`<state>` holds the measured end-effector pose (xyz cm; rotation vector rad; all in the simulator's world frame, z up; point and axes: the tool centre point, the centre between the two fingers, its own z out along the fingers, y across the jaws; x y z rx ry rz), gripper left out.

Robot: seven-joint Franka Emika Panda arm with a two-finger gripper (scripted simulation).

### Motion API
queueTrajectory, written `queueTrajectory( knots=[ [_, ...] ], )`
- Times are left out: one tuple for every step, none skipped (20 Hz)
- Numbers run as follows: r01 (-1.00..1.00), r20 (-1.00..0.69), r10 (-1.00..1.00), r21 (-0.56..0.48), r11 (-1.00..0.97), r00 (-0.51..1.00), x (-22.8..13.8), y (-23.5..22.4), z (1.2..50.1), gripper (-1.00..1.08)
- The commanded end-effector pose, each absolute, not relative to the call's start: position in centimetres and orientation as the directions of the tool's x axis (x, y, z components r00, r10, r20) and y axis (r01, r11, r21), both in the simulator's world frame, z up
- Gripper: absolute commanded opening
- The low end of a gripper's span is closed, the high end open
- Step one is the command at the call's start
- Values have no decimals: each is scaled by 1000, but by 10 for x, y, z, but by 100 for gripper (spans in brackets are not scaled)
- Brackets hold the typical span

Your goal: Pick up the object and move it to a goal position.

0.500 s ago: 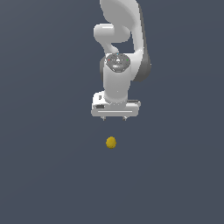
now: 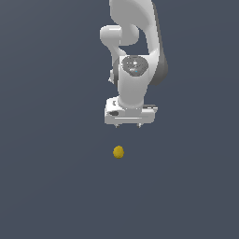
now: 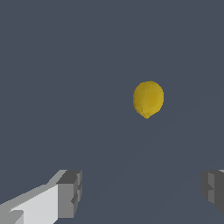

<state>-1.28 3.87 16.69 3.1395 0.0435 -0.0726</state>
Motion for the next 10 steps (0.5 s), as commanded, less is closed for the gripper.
queueTrajectory(
  knots=[
    [26, -49, 26, -3, -1000, 998, -14, 44, 168, 100],
    [25, -49, 26, -3, -1000, 998, -14, 44, 168, 100],
    [25, -49, 26, -3, -1000, 998, -14, 43, 168, 100],
    [27, -48, 27, -2, -1000, 998, -14, 43, 168, 100],
    [30, -48, 30, -2, -1000, 998, -13, 42, 167, 100],
    [34, -47, 34, -2, -999, 998, -13, 42, 167, 100],
    [40, -47, 40, -2, -999, 998, -12, 41, 166, 100],
    [47, -47, 47, -2, -999, 998, -11, 41, 165, 100],
    [56, -46, 56, -2, -998, 997, -10, 41, 164, 100],
    [66, -45, 66, -2, -998, 997, -9, 40, 163, 100]
  ],
)
